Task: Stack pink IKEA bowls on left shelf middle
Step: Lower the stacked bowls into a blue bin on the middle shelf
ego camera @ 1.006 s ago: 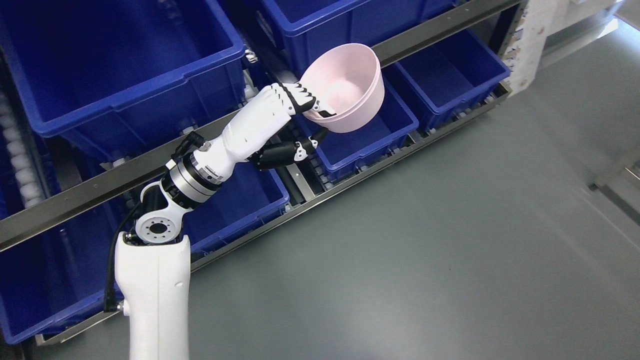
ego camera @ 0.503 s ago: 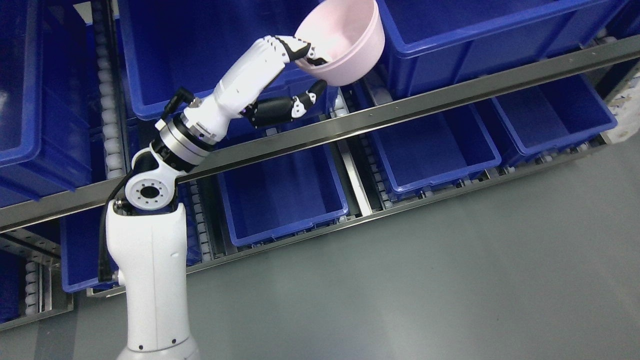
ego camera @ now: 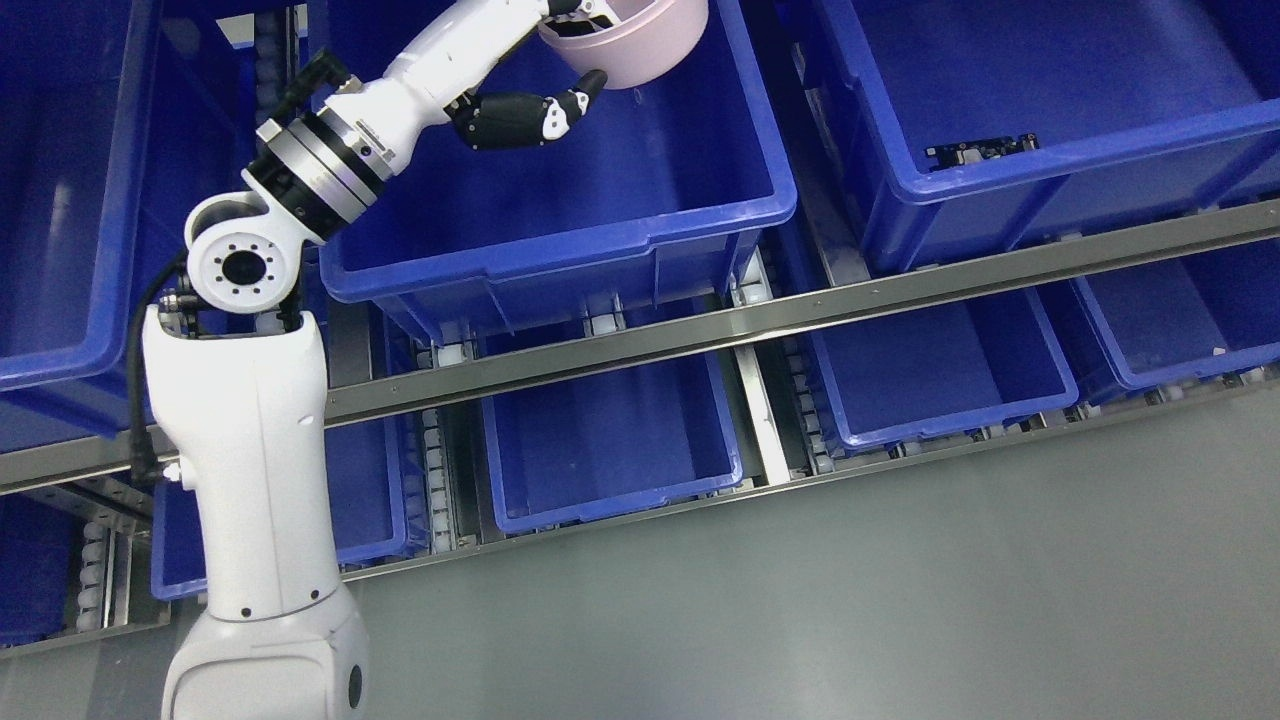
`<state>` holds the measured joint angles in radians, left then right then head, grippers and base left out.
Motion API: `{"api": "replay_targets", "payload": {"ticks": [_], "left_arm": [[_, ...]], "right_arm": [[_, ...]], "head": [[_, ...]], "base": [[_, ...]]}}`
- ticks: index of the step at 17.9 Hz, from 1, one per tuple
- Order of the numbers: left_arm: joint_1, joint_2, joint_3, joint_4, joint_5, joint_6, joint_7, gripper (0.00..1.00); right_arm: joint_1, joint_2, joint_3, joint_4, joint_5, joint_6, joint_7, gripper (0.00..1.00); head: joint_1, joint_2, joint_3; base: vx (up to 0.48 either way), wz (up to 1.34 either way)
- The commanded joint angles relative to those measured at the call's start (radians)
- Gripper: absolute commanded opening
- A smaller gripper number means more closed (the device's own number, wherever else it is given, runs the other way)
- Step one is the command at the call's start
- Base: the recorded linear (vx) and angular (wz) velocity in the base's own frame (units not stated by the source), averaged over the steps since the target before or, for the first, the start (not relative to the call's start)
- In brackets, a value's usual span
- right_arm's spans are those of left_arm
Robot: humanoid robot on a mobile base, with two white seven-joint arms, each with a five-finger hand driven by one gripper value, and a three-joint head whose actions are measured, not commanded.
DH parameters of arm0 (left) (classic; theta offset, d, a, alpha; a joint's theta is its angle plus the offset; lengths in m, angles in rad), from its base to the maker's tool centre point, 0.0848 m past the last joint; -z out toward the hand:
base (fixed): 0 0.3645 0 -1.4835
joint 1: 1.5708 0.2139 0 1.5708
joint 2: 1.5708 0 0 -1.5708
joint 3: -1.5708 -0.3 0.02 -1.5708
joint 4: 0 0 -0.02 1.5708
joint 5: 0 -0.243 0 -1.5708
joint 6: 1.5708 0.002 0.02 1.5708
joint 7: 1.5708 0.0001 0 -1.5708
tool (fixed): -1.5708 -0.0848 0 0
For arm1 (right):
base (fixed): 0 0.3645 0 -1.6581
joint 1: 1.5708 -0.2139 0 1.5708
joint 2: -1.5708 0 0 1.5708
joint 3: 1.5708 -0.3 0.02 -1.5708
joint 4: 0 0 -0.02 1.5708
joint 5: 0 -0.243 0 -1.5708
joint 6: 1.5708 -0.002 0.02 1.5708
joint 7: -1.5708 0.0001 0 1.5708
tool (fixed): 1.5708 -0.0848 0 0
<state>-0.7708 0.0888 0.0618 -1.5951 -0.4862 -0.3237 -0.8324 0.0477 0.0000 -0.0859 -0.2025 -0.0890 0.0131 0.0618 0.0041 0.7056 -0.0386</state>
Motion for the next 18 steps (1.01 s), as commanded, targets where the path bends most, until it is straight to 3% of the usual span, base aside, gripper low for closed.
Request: {"api": "replay_targets", "payload": {"ticks": [1, 11, 16, 18], "left_arm": [[-0.038, 0.154, -0.014, 0.126, -0.037, 0.008, -0.013, 0.07], [-0.045, 0.134, -0.115, 0.142, -0.086, 0.012, -0.076, 0.08], [-0.035, 0.098, -0.143, 0.141, -0.081, 0.012, -0.085, 0.14], [-0.022, 0.08, -0.143, 0.141, -0.077, 0.011, -0.086, 0.21]], "right_arm": [[0.0, -0.017, 0.0, 0.0, 0.0, -0.001, 0.0, 1.0], [0.0, -0.017, 0.0, 0.0, 0.0, -0.001, 0.0, 1.0], [0.0, -0.017, 0.0, 0.0, 0.0, -0.001, 0.0, 1.0], [0.0, -0.017, 0.0, 0.0, 0.0, -0.001, 0.0, 1.0]], "head": [[0.0, 0.0, 0.0], [0.0, 0.0, 0.0], [0.0, 0.0, 0.0], [0.0, 0.0, 0.0]], "base": [[0.134, 0.0], [0.105, 0.03], [0.009, 0.0], [-0.006, 0.0]]}}
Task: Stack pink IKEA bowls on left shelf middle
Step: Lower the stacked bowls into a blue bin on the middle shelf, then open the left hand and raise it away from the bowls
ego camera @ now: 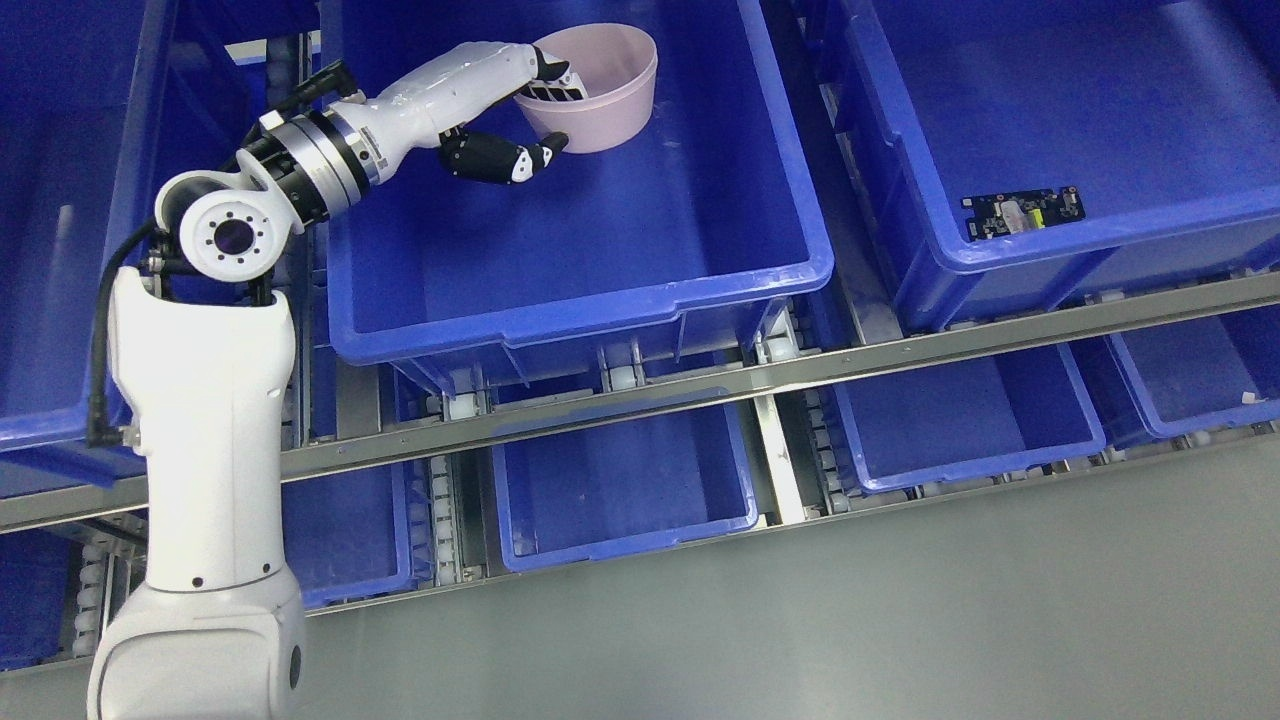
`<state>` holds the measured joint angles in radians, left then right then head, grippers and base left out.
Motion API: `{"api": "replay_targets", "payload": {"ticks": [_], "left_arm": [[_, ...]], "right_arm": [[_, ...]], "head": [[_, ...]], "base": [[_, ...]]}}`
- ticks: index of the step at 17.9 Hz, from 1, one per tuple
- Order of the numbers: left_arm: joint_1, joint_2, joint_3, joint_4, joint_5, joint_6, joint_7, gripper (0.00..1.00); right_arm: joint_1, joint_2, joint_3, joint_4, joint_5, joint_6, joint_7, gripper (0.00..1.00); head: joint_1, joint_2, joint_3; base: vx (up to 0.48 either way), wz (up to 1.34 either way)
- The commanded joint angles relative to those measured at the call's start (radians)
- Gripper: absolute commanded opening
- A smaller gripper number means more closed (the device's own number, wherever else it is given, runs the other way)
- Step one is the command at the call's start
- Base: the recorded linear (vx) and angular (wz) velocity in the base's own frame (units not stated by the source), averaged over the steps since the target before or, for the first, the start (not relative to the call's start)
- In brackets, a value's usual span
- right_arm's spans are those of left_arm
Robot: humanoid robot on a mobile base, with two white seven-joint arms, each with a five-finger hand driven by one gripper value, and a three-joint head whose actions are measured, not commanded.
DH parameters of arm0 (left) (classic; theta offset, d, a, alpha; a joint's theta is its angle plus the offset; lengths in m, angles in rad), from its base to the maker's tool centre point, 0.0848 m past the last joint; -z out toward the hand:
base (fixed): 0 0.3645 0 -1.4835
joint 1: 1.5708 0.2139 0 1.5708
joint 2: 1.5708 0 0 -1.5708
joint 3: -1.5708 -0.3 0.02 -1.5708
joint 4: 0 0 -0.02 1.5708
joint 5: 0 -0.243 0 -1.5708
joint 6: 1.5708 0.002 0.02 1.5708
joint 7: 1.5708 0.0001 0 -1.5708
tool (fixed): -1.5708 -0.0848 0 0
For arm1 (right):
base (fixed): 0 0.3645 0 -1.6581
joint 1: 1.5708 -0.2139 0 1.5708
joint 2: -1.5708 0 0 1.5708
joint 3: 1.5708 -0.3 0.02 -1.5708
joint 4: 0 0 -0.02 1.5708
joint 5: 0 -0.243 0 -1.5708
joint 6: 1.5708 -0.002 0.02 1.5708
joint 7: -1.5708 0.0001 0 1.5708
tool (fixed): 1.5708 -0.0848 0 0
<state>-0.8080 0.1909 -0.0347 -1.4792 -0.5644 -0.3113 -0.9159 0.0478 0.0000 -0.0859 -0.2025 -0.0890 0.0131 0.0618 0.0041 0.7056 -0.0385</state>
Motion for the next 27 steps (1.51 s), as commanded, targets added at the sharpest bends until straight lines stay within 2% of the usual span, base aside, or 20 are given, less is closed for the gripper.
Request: {"api": "replay_targets", "payload": {"ticks": [1, 3, 6, 8, 9, 10, 11, 12, 13, 15, 16, 17, 20, 23, 27], "left_arm": [[0.018, -0.027, -0.048, 0.025, 0.0, 0.0, -0.003, 0.23], [0.02, -0.034, -0.047, 0.025, 0.001, 0.0, -0.003, 0.29], [0.021, -0.059, -0.044, 0.025, 0.001, -0.002, -0.001, 0.32], [0.02, -0.07, -0.024, 0.025, 0.003, -0.002, 0.009, 0.44], [0.009, -0.076, 0.007, 0.025, 0.003, -0.002, 0.026, 0.55], [-0.002, -0.102, 0.069, 0.02, 0.004, -0.002, 0.087, 0.7], [-0.01, -0.147, 0.134, 0.02, 0.007, -0.002, 0.171, 0.78], [-0.013, -0.173, 0.23, 0.023, 0.032, -0.002, 0.325, 0.87], [-0.014, -0.173, 0.274, 0.027, 0.132, 0.0, 0.514, 0.92], [0.001, -0.173, 0.247, 0.02, 0.394, 0.058, 0.781, 0.93], [0.012, -0.173, 0.228, 0.004, 0.485, 0.128, 0.877, 0.96], [0.024, -0.173, 0.22, -0.031, 0.504, 0.177, 0.923, 1.0], [0.125, -0.173, 0.15, -0.145, 0.505, 0.201, 0.934, 1.0], [0.231, -0.173, 0.128, -0.275, 0.514, 0.28, 0.928, 1.0], [0.292, -0.173, 0.104, -0.286, 0.518, 0.274, 0.927, 1.0]], "right_arm": [[0.0, -0.017, 0.0, 0.0, 0.0, -0.001, 0.0, 1.0], [0.001, -0.017, 0.0, 0.0, 0.0, -0.001, 0.0, 1.0], [0.0, -0.017, 0.0, 0.0, 0.0, -0.001, 0.0, 1.0], [0.0, -0.017, 0.0, 0.0, 0.0, -0.001, 0.0, 1.0], [0.0, -0.017, 0.0, 0.0, 0.0, -0.001, 0.0, 1.0], [0.0, -0.017, 0.0, 0.0, 0.0, -0.001, 0.0, 1.0], [0.0, -0.017, 0.0, 0.0, 0.0, -0.001, 0.0, 1.0], [0.0, -0.017, 0.0, 0.0, 0.0, -0.001, 0.0, 1.0], [0.0, -0.017, 0.0, 0.0, 0.0, -0.001, 0.0, 1.0], [0.0, -0.017, 0.0, 0.0, 0.0, -0.001, 0.0, 1.0], [0.0, -0.017, 0.0, 0.0, 0.0, -0.001, 0.0, 1.0], [0.0, -0.017, 0.0, 0.0, 0.0, -0.001, 0.0, 1.0], [0.0, -0.017, 0.0, 0.0, 0.0, -0.001, 0.0, 1.0], [0.0, -0.017, 0.0, 0.0, 0.0, -0.001, 0.0, 1.0], [0.001, -0.017, 0.0, 0.0, 0.0, -0.001, 0.0, 1.0]], "head": [[0.0, 0.0, 0.0], [0.0, 0.0, 0.0], [0.0, 0.0, 0.0], [0.0, 0.0, 0.0], [0.0, 0.0, 0.0], [0.0, 0.0, 0.0], [0.0, 0.0, 0.0], [0.0, 0.0, 0.0], [0.0, 0.0, 0.0], [0.0, 0.0, 0.0], [0.0, 0.0, 0.0], [0.0, 0.0, 0.0], [0.0, 0.0, 0.0], [0.0, 0.0, 0.0], [0.0, 0.0, 0.0]], "base": [[0.0, 0.0], [0.0, 0.0], [0.0, 0.0], [0.0, 0.0], [0.0, 0.0], [0.0, 0.0], [0.0, 0.0], [0.0, 0.0], [0.0, 0.0], [0.0, 0.0], [0.0, 0.0], [0.0, 0.0], [-0.01, 0.02], [-0.053, 0.06], [-0.115, 0.04]]}}
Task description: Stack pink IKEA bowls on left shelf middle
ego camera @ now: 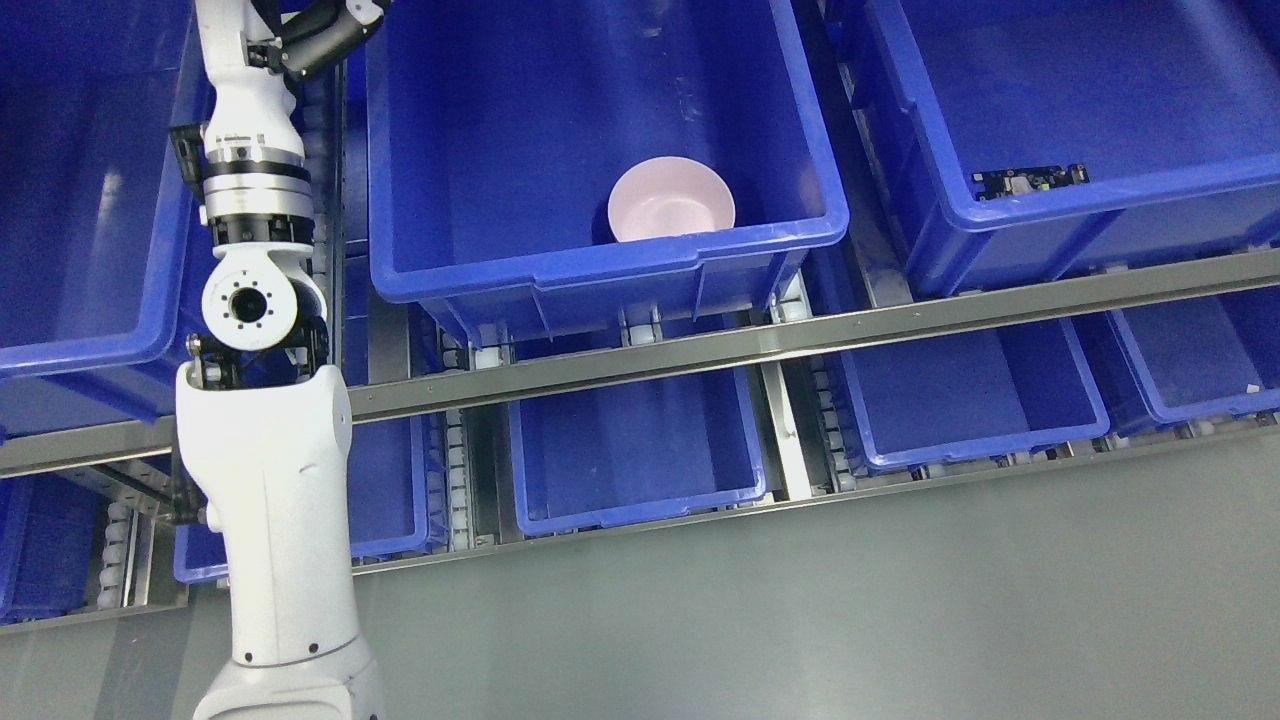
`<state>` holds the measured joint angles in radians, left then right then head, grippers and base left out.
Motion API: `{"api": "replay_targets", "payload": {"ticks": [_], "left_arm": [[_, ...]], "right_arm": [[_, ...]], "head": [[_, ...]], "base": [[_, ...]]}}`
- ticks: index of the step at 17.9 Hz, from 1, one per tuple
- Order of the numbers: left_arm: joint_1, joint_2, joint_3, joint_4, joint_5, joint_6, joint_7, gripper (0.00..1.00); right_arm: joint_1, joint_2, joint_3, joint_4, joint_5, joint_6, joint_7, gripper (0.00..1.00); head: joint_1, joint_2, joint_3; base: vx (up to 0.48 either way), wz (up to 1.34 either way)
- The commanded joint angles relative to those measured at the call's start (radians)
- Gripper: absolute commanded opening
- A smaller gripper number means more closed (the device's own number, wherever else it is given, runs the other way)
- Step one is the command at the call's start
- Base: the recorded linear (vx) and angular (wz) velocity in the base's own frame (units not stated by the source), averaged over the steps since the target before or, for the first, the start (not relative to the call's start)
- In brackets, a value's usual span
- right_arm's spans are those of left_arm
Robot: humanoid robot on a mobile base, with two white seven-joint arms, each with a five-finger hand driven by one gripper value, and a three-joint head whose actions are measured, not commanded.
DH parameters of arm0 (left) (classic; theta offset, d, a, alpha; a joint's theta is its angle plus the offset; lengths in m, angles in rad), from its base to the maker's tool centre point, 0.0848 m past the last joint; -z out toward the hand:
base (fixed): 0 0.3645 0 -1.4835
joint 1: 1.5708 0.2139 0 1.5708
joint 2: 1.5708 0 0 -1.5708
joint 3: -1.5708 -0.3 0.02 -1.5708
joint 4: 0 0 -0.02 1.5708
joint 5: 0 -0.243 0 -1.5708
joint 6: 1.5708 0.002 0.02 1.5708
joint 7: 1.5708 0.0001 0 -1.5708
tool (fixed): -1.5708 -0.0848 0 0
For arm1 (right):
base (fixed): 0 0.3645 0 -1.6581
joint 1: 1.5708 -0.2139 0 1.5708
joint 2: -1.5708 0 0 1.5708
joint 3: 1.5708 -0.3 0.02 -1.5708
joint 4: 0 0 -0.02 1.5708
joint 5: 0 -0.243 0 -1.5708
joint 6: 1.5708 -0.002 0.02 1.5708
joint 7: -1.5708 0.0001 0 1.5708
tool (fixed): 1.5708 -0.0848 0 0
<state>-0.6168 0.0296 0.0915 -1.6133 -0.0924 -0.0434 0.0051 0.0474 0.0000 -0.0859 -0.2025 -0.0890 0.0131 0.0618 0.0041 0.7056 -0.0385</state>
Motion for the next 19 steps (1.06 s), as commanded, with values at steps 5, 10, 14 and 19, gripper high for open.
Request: {"api": "replay_targets", "payload": {"ticks": [5, 10, 14, 19], "left_arm": [[0.186, -0.012, -0.055, -0.152, 0.046, 0.016, 0.001, 1.0], [0.212, -0.012, -0.111, -0.152, 0.046, 0.017, -0.106, 1.0], [0.216, -0.012, -0.121, -0.152, 0.046, 0.019, -0.119, 1.0], [0.244, -0.012, -0.116, -0.152, 0.046, 0.019, -0.12, 1.0]], "right_arm": [[0.002, -0.017, 0.0, 0.0, 0.0, -0.001, 0.0, 1.0], [0.0, -0.017, 0.0, 0.0, 0.0, -0.001, 0.0, 1.0], [0.0, -0.017, 0.0, 0.0, 0.0, -0.001, 0.0, 1.0], [0.0, -0.017, 0.0, 0.0, 0.0, -0.001, 0.0, 1.0]], "head": [[0.0, 0.0, 0.0], [0.0, 0.0, 0.0], [0.0, 0.0, 0.0], [0.0, 0.0, 0.0]], "base": [[-0.175, 0.08], [-0.214, 0.2], [-0.211, 0.01], [-0.212, -0.18]]}}
